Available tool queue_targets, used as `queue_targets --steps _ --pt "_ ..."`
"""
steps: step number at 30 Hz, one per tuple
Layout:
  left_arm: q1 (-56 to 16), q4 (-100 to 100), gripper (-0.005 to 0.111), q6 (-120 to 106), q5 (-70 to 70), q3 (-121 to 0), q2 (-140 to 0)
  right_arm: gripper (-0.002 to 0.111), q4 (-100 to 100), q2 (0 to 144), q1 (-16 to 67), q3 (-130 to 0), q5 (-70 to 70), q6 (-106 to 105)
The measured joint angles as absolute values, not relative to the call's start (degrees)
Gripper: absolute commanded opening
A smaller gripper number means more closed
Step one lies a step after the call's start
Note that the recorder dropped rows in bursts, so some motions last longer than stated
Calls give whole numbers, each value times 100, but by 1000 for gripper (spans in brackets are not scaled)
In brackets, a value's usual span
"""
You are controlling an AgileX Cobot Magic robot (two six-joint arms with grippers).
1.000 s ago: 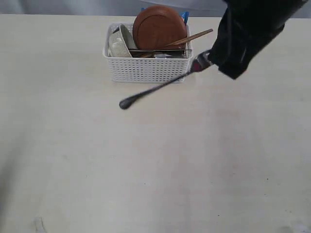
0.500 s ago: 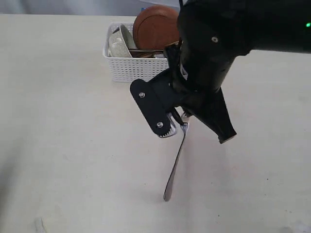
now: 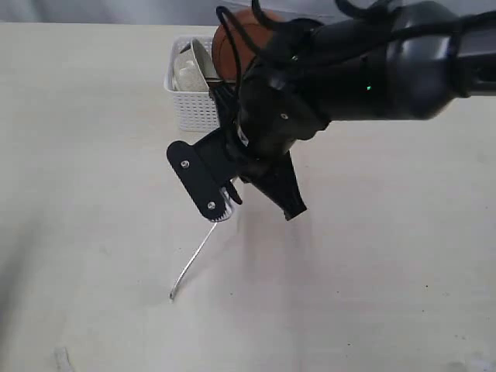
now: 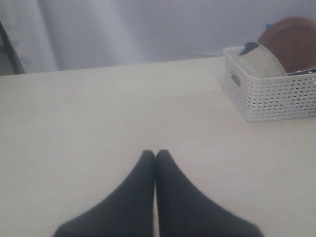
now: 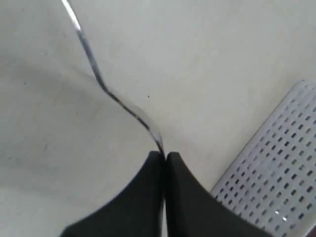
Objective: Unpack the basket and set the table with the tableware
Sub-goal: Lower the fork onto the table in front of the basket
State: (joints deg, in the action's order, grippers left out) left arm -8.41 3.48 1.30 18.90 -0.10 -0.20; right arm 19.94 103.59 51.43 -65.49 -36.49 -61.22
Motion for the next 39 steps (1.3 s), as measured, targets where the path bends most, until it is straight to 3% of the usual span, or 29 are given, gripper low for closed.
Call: queue_targets --steps 25,39 --pt "-841 348 0 130 1890 -10 -20 0 2755 11301 5143 -6549 -3158 -6187" --pt "-841 348 0 130 1890 -10 -20 0 2719 11301 5143 -6549 -4319 -7800"
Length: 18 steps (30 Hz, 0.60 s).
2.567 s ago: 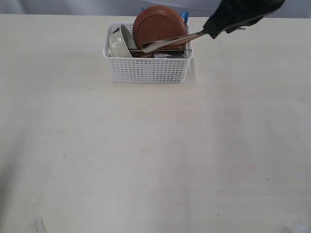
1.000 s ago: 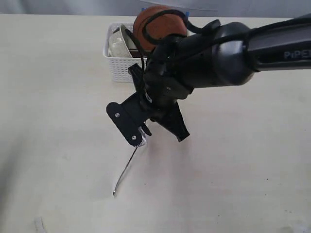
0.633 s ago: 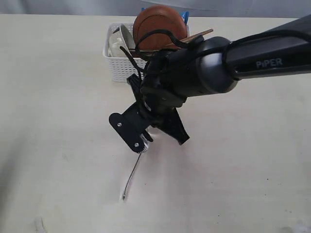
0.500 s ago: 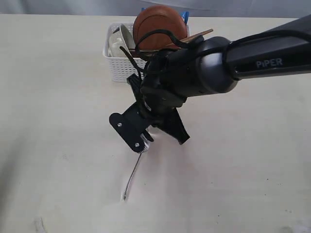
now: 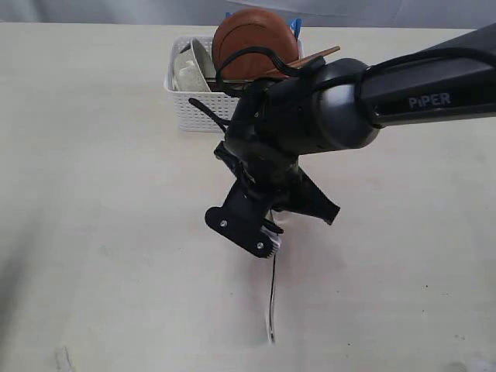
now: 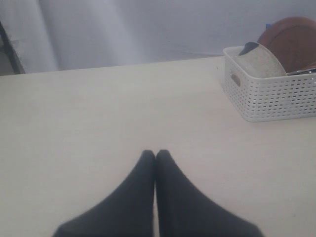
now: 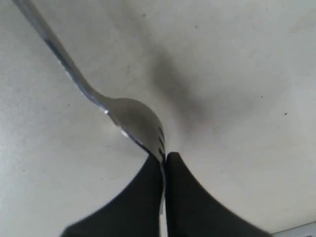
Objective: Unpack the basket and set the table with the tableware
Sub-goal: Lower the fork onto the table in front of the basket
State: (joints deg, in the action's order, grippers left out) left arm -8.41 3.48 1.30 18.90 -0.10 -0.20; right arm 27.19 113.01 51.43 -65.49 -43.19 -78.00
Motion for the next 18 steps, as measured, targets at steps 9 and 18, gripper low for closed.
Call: queue_targets --steps 9,18 --pt "-841 348 0 130 1890 -10 -20 0 3081 11301 5143 -6549 -4319 -7949" --pt "-841 348 0 130 1890 -10 -20 0 3715 11301 5143 -6549 -4395 -7682"
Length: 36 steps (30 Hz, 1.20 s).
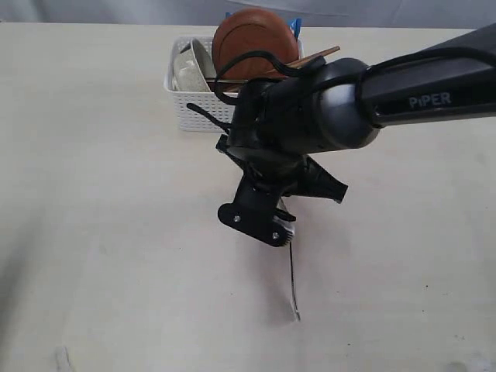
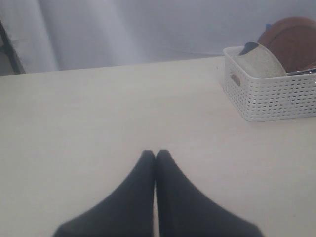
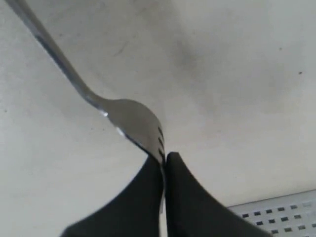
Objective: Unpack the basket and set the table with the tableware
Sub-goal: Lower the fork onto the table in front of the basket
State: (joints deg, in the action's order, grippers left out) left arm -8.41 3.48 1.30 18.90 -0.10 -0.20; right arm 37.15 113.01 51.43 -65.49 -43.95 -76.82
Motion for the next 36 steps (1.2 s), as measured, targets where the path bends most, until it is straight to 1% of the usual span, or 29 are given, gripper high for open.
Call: queue_targets --steps 6,7,8,10,11,12,23,28,33,34,36 --pt "-841 348 0 130 1890 -10 -20 0 3664 11301 5143 -6549 -4146 -7298" --pt "-841 348 0 130 1890 -10 -20 3 3664 11301 5143 -6549 -4132 -7272" --pt "-841 348 0 130 1890 -10 -20 13 3664 11301 5143 -6549 -4122 -7255" --pt "-841 348 0 130 1890 -10 -20 38 3664 11301 5143 -6549 -4108 -7188" --pt "-841 348 0 130 1890 -10 -20 47 3664 11301 5143 -6549 -4108 -7151" --pt "-841 348 0 130 1890 -10 -20 49 3664 11301 5143 -6549 -4108 -7110" --pt "-841 348 0 130 1890 -10 -20 49 3698 11066 5143 -6549 -4067 -4901" --pt "-841 348 0 130 1890 -10 -20 49 3720 10823 5143 -6549 -4619 -3966" --pt "-841 348 0 130 1890 -10 -20 49 3690 10591 5143 -6549 -5282 -1642" --pt "-841 348 0 130 1890 -10 -20 49 3575 10529 5143 -6549 -5404 -978" --pt "-841 348 0 130 1890 -10 -20 49 3254 10462 5143 -6549 -5571 -309"
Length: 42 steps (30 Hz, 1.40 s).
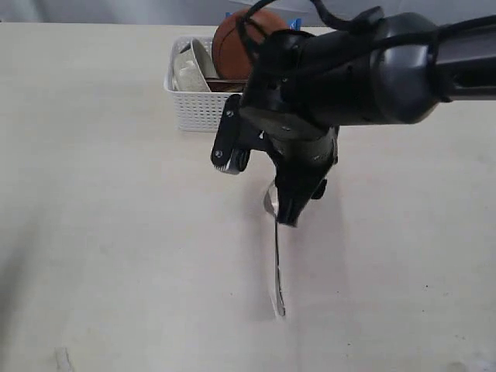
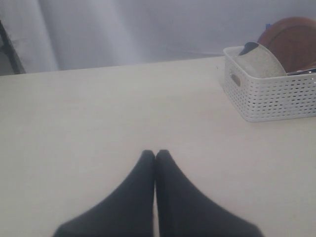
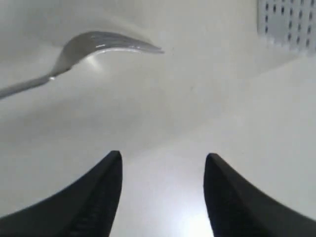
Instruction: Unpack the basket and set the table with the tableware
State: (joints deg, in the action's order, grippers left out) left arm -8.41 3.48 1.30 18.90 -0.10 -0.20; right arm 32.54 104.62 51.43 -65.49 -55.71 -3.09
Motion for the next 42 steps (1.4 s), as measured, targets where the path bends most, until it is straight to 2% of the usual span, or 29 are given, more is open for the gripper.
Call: queue_targets --steps 4,9,14,20,23,29,42 --pt "-841 348 0 130 1890 -10 -20 49 1746 10417 5003 -6539 -5631 553" --pt "-841 348 0 130 1890 -10 -20 49 -128 10453 4431 -6527 -5109 774" --pt "-841 348 0 130 1890 -10 -20 49 -628 10650 3990 -6527 -4983 1038" --pt "-841 348 0 130 1890 -10 -20 49 -783 10948 4172 -6514 -4852 1073" --pt "-841 348 0 130 1890 -10 -20 40 -810 11041 4240 -6500 -4746 1073" --pt "-841 348 0 130 1890 -10 -20 -1 -810 11150 4240 -6490 -4709 1096" --pt "-841 348 0 130 1890 -10 -20 0 -173 11074 4261 -6490 -4835 1383"
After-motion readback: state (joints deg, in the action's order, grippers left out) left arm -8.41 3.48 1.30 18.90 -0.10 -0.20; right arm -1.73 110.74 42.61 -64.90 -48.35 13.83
